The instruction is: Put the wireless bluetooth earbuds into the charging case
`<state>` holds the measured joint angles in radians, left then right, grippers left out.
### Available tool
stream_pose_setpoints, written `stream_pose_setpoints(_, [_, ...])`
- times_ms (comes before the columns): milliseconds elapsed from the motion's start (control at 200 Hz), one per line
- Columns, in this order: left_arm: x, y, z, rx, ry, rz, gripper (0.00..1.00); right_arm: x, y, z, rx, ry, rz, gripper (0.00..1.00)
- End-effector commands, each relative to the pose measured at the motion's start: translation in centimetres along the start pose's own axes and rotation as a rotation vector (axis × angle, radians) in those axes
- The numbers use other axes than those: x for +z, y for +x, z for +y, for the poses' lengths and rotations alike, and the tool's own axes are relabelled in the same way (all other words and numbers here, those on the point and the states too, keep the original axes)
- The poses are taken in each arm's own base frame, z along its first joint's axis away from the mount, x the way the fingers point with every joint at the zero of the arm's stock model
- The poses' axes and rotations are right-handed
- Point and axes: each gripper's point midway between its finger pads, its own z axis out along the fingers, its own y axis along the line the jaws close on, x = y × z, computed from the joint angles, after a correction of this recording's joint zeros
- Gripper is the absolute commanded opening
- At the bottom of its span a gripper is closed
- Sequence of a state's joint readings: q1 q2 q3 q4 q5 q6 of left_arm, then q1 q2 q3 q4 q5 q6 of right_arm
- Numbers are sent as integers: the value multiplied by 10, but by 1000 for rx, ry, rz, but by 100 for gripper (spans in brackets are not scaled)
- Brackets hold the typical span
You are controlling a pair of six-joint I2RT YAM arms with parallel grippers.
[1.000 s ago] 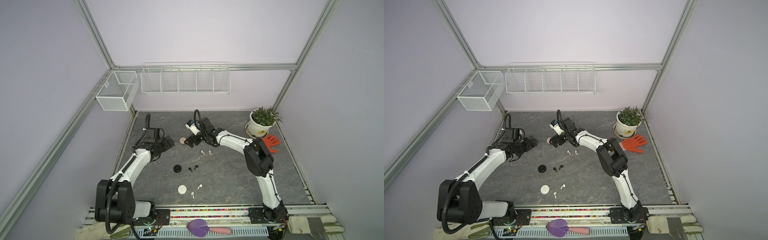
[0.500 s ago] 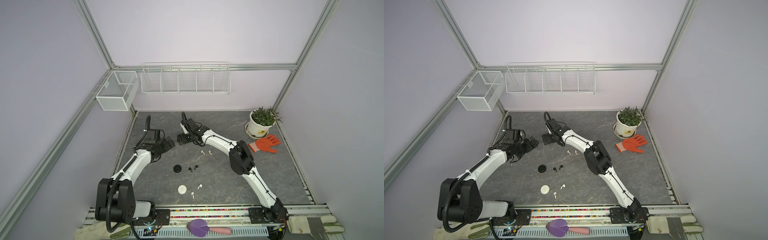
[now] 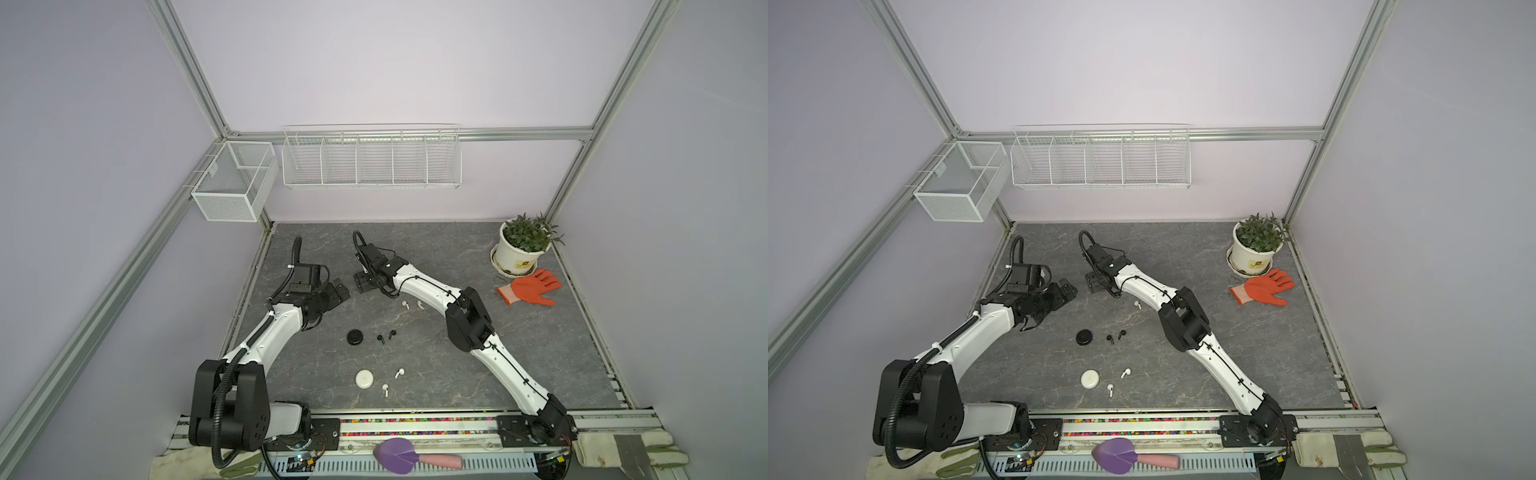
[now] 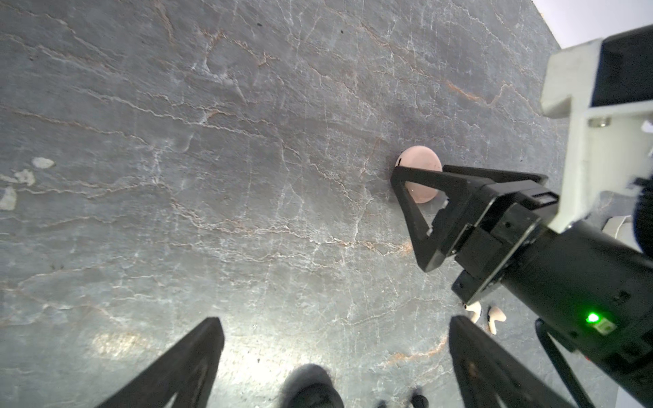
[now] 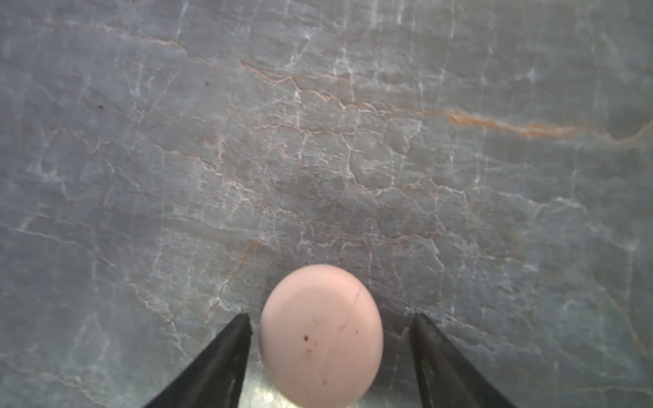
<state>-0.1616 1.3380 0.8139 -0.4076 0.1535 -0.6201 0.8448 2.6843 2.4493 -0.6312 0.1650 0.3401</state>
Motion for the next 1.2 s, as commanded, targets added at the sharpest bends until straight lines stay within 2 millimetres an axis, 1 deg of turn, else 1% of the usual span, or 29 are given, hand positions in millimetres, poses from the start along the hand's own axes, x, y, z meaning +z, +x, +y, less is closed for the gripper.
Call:
stream_pose_setpoints(0, [-4,-4,6,-17,-8,-30,100,8,10,-2,-24,37,17,69])
stream_pose_setpoints(120, [-4,-3,5,-16,1,-34,100,10,9,-3,-35,40,12,66])
stream_pose_setpoints(365, [-4,-3,7,-14,-2,-32,100,11,15,7,-103,-9,31,65])
stream_pose_setpoints(500, [-5,-2,10,-18,-5,-30,100,5,16,9,-169,-59,49,63])
stream_pose_setpoints(570, [-7,-2,9,-17,3,-29,100,-3,16,10,-222,-101,52,62])
stream_pose_setpoints(640, [-8,2,8,-20,14,-19,99,-14,18,12,-303,-161,55,59])
stream_pose_setpoints(730, [-9,7,3,-13,52,-1,99,-32,20,5,-391,-199,62,55])
stream_pose_setpoints(825, [-10,13,2,-26,77,9,99,-50,20,-10,-401,-248,66,52])
stream_pose_setpoints(895, [-11,16,3,-35,86,7,99,-62,27,-12,-443,-300,61,51])
stream_pose_setpoints(950, [-12,19,5,-39,88,3,99,-68,31,-15,-472,-303,52,52])
stream_pose_setpoints(1034, [-11,19,6,-48,96,-13,99,-72,32,-19,-437,-294,58,56])
stream_pose_setpoints(1119, [-11,15,4,-57,108,-32,99,-74,18,-18,-296,-284,40,60])
stream_pose_setpoints(1139, [-10,13,3,-58,111,-38,98,-73,14,-19,-254,-281,42,60])
stream_pose_setpoints(1194, [-6,3,-2,-66,134,-74,90,-70,6,-21,-141,-278,49,60])
